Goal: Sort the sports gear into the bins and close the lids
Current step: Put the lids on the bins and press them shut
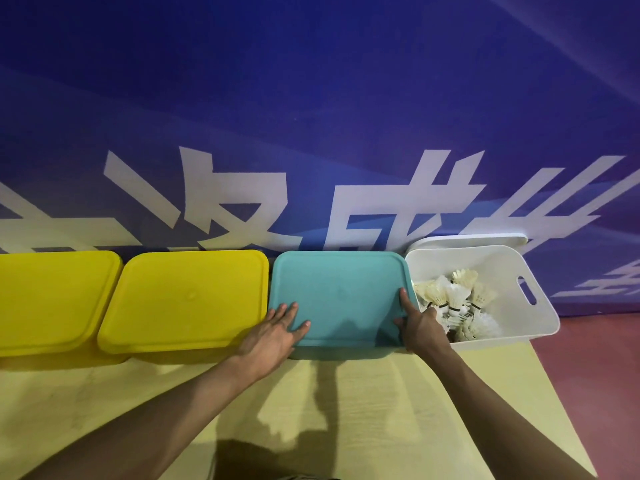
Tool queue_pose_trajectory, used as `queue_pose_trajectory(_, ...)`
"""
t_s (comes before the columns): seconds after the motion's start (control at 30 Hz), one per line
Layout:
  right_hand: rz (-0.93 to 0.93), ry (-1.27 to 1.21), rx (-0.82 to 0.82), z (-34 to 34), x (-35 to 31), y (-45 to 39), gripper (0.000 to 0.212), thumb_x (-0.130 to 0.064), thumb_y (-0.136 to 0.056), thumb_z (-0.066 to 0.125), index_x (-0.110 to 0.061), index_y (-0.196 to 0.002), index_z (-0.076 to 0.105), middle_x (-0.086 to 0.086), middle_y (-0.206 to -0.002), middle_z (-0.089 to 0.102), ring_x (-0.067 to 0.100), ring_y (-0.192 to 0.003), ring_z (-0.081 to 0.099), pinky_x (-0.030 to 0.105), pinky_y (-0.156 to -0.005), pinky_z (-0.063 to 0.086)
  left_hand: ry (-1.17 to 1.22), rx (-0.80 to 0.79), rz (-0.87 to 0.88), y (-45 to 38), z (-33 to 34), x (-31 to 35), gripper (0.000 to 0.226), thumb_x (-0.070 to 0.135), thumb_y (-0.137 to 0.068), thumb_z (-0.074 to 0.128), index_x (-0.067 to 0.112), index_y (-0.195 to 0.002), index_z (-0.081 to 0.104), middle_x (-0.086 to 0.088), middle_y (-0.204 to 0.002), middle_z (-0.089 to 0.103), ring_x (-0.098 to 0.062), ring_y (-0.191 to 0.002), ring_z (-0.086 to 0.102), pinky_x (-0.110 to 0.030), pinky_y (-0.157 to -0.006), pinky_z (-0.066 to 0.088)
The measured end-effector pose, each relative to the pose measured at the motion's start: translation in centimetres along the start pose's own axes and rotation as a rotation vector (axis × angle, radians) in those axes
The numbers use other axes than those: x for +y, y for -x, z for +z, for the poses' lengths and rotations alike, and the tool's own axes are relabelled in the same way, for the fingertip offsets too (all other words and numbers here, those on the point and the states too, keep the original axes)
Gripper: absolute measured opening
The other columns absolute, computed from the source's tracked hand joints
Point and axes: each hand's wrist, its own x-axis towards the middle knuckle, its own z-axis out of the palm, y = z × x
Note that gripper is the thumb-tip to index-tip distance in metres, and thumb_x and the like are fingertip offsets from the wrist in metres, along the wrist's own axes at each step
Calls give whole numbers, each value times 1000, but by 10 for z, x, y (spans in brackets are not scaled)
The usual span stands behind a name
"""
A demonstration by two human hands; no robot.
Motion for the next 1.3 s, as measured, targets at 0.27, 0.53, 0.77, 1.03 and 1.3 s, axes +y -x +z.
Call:
queue_pose_trajectory(0.27, -55, 219, 8, 8, -1, -6, 73, -47, -107, 31, -29, -159, -18, 32, -130, 49, 37, -101, 64, 47, -85, 56, -61, -84, 3, -2, 4, 2, 64, 32, -111, 34, 28, -163, -2, -21, -167, -16, -38, -156, -9, -47, -127, 0)
queue_pose_trajectory(0.53, -89, 310, -11, -14, -1, -15, 75, -60, -102, 27, -36, -158, -17, 16, -118, 67, 31, -98, 68, 46, -83, 56, 112, -187, 101, -13, -28, -33, 56, 33, -107, 49, 37, -159, 28, 0, -171, 1, -23, -158, 9, -43, -126, 23)
queue_pose_trajectory(0.77, -88, 373, -65, -34, -8, -46, 103, -66, -94, 48, -28, -157, -23, 6, -108, 71, 23, -88, 73, 42, -87, 57, 109, -242, 21, -20, -38, -35, 77, 30, -100, 63, 37, -161, 18, -8, -171, -5, -27, -158, -2, -47, -126, 22)
queue_pose_trajectory(1.03, -150, 81, -1, -54, -21, -92, 104, -47, -85, 75, -15, -160, 10, 18, -132, 62, 36, -120, 59, 39, -97, 47, 38, -312, 10, -30, -43, -30, 76, 35, -99, 64, 34, -161, 21, -14, -170, -2, -34, -157, 5, -48, -123, 28)
queue_pose_trajectory(1.3, -119, -250, 103, -42, -31, -113, 66, -36, -94, 65, -7, -147, 39, 23, -133, 57, 41, -120, 57, 44, -104, 47, 46, -315, 15, -34, -37, -30, 77, 37, -99, 63, 33, -162, 18, -16, -170, -5, -36, -157, 3, -49, -120, 33)
